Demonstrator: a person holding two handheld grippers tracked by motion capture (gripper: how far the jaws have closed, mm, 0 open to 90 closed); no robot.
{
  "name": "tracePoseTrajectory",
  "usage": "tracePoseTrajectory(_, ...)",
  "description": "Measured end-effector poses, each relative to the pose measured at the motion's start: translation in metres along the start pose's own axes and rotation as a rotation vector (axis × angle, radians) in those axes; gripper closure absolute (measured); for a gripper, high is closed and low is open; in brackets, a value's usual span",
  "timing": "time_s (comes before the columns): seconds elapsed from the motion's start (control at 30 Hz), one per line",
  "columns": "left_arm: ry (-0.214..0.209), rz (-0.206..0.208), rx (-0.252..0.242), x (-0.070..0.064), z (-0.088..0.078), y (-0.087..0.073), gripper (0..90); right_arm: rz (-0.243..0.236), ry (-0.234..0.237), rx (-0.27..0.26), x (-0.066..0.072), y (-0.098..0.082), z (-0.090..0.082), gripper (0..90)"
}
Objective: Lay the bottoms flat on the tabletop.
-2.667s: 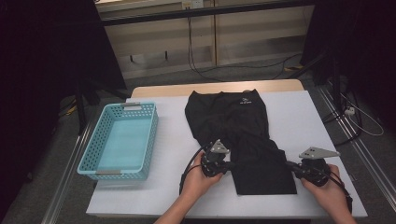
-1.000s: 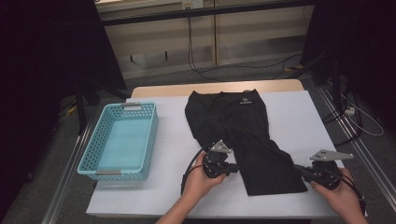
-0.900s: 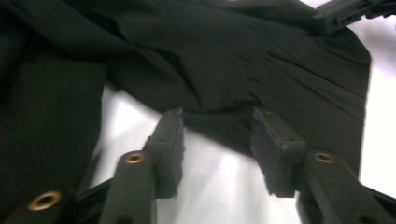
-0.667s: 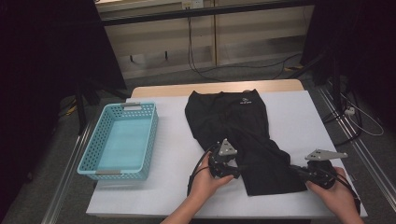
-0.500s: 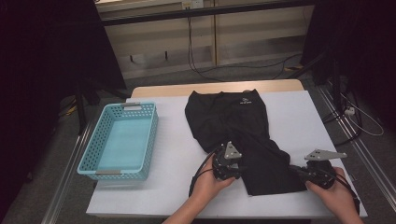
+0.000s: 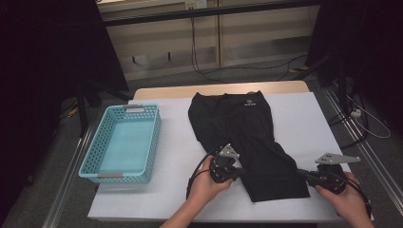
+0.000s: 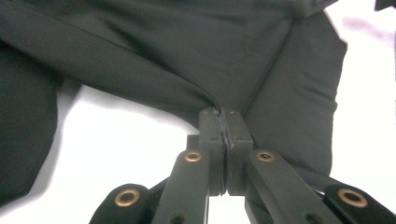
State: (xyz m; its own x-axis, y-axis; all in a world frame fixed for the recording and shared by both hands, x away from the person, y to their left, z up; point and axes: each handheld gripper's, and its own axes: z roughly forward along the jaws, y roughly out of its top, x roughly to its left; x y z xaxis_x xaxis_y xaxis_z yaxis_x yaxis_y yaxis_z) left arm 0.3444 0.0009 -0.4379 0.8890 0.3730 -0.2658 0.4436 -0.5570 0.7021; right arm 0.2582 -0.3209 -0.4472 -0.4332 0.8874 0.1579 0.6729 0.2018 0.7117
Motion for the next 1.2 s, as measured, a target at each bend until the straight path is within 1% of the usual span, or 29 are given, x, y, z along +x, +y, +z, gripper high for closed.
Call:
tracePoseTrajectory(0.07,-0.008,0.0,-0.002,-0.001,-0.004,0.0,88.8,-0.01,0.013,0.001,0.003,-0.001,-0.002,89.7)
tracePoseTrajectory(0.13,-0.008,0.0,0.012,-0.001,-0.006,-0.001,88.7,-0.017,0.025,0.013,0.006,-0.001,-0.003,89.7)
tracePoseTrajectory(0.17,-0.009,-0.006,0.017,-0.001,-0.006,-0.002,88.7,-0.023,0.031,0.016,0.008,-0.001,-0.003,89.6)
tracePoseTrajectory(0.33,-0.004,-0.013,0.044,0.005,-0.01,-0.007,88.7,-0.041,0.059,0.056,0.016,-0.001,0.001,88.6)
tracePoseTrajectory(0.37,-0.005,-0.009,0.055,0.006,-0.011,-0.007,88.7,-0.042,0.061,0.067,0.017,-0.001,0.001,88.6)
tracePoseTrajectory(0.4,-0.005,-0.016,0.054,0.006,-0.011,-0.008,88.7,-0.051,0.062,0.077,0.018,-0.001,0.002,88.8)
tracePoseTrajectory(0.43,-0.004,-0.009,0.065,0.007,-0.011,-0.009,88.7,-0.054,0.063,0.087,0.019,-0.001,0.003,89.0)
tracePoseTrajectory(0.57,-0.003,-0.008,0.07,0.006,-0.009,-0.01,88.7,-0.052,0.068,0.096,0.019,-0.002,0.003,88.8)
tracePoseTrajectory(0.6,0.0,-0.004,0.068,0.006,-0.009,-0.01,88.5,-0.054,0.07,0.096,0.019,-0.002,0.002,87.5)
tracePoseTrajectory(0.67,0.003,-0.002,0.068,0.006,-0.008,-0.01,88.3,-0.065,0.065,0.074,0.018,-0.001,0.001,78.5)
tracePoseTrajectory(0.7,0.005,0.001,0.065,0.006,-0.007,-0.01,88.2,-0.064,0.057,0.059,0.017,0.0,0.001,76.6)
tracePoseTrajectory(0.77,0.004,-0.003,0.071,0.007,-0.006,-0.011,88.2,-0.065,0.027,0.027,0.015,0.003,0.0,67.4)
tracePoseTrajectory(0.8,0.004,-0.002,0.07,0.007,-0.005,-0.011,88.1,-0.057,0.02,0.008,0.014,0.006,0.0,64.5)
tracePoseTrajectory(0.87,0.002,-0.005,0.075,0.008,-0.004,-0.011,88.0,-0.036,-0.013,-0.024,0.011,0.012,0.002,58.2)
tracePoseTrajectory(0.9,0.002,-0.007,0.078,0.008,-0.004,-0.011,88.0,-0.03,-0.025,-0.037,0.009,0.015,0.004,57.9)
tracePoseTrajectory(0.97,0.001,-0.006,0.082,0.008,-0.003,-0.012,87.9,-0.011,-0.062,-0.055,0.005,0.023,0.011,51.7)
tracePoseTrajectory(1.0,0.003,-0.006,0.079,0.008,-0.003,-0.012,87.9,-0.003,-0.08,-0.06,0.003,0.027,0.016,51.5)
tracePoseTrajectory(1.03,0.0,-0.004,0.081,0.008,-0.003,-0.012,87.9,0.002,-0.087,-0.065,0.001,0.031,0.021,52.2)
tracePoseTrajectory(1.1,0.002,-0.004,0.078,0.009,-0.004,-0.012,87.8,-0.002,-0.115,-0.077,-0.004,0.041,0.031,53.0)
tracePoseTrajectory(1.13,0.001,-0.002,0.078,0.01,-0.005,-0.012,87.8,0.0,-0.123,-0.079,-0.007,0.046,0.036,54.5)
tracePoseTrajectory(1.2,0.004,-0.013,0.07,0.01,-0.006,-0.012,87.5,0.005,-0.144,-0.074,-0.011,0.056,0.048,54.5)
